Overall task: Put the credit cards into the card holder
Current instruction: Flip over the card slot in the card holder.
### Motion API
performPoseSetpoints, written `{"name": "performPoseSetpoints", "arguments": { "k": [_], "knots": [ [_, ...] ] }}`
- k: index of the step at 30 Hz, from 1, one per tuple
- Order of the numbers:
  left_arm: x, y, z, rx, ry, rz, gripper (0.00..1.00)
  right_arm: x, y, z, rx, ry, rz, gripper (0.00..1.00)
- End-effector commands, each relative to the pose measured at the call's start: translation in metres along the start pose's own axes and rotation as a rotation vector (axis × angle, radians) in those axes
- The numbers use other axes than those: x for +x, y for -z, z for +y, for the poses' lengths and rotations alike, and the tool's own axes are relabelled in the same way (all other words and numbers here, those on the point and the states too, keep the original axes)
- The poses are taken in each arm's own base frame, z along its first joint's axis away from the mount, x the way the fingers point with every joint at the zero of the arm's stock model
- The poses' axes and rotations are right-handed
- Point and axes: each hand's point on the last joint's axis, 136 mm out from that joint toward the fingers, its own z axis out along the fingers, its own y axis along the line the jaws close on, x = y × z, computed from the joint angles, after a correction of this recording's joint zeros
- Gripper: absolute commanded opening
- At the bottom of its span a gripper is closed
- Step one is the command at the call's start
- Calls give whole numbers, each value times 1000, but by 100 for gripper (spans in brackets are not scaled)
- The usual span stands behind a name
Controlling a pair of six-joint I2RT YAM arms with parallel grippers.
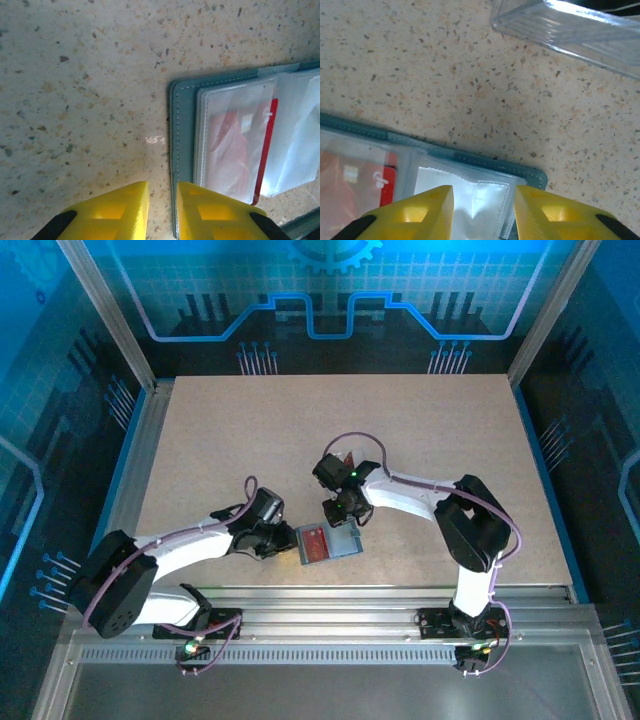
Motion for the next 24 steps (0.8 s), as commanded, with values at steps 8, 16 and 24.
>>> {"name": "performPoseSetpoints", "arguments": {
  "k": [8, 16, 24],
  "knots": [
    [1, -15, -5, 9, -12, 30, 22, 20, -25, 8, 32, 33, 81, 36],
    [5, -22, 2, -6, -7, 42, 21, 33, -34, 12, 37, 28, 111, 24],
    [11, -29, 13, -29, -1, 54, 21, 27, -18, 10, 81, 43, 76, 7]
  ]
}}
